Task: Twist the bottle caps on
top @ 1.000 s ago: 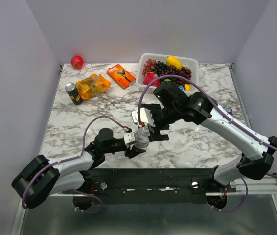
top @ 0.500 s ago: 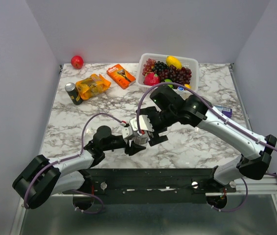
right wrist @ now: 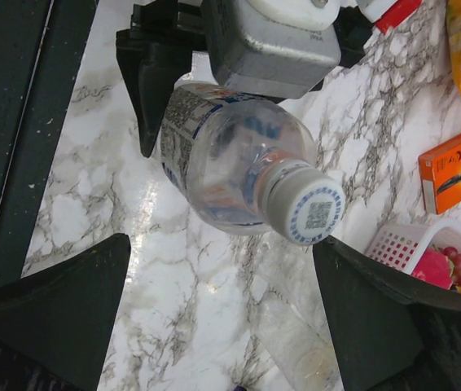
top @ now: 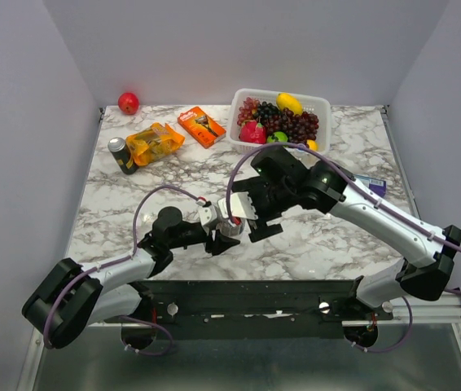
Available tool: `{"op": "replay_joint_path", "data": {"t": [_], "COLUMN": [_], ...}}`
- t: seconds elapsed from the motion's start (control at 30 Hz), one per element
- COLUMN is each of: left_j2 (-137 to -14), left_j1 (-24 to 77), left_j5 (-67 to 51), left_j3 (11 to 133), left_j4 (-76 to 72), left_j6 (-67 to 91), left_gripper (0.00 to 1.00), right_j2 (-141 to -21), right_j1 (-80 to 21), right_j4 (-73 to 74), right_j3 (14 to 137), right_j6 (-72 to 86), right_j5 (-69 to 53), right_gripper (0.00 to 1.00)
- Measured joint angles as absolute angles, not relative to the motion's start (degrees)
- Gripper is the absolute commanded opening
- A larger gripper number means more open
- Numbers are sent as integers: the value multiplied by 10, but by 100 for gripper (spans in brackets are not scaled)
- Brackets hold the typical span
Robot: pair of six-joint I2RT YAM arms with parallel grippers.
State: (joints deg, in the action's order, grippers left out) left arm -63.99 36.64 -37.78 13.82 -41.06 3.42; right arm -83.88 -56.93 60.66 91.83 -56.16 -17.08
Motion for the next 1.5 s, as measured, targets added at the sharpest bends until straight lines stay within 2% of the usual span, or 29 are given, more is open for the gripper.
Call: {"op": "replay_joint_path", "data": {"t": [0.27, 0.53, 0.97, 1.23, 1.5], "left_j2": [-640, -644, -645, -646, -646], "left_j1": [360, 360, 360, 352, 313], "left_j5": [-375, -379, -383, -384, -397], "left_j3": [138, 139, 156, 157, 157], "left_j4": [-422, -406, -396, -392, -394], "left_j6": [37, 18, 13, 23, 27], "left_gripper": [0, 0, 0, 0, 0], "right_j2": [-813, -869, -882, -882, -881], "right_j1": [-559, -528, -547, -547, -546], "right_j4": [661, 610, 602, 609, 591], "right_j3": [921, 1012, 997, 983, 971], "right_j6": [-507, -446, -545, -571, -554], "right_j5": [-172, -178, -279, -272, -209], "right_gripper": [93, 100, 99, 99, 97]}}
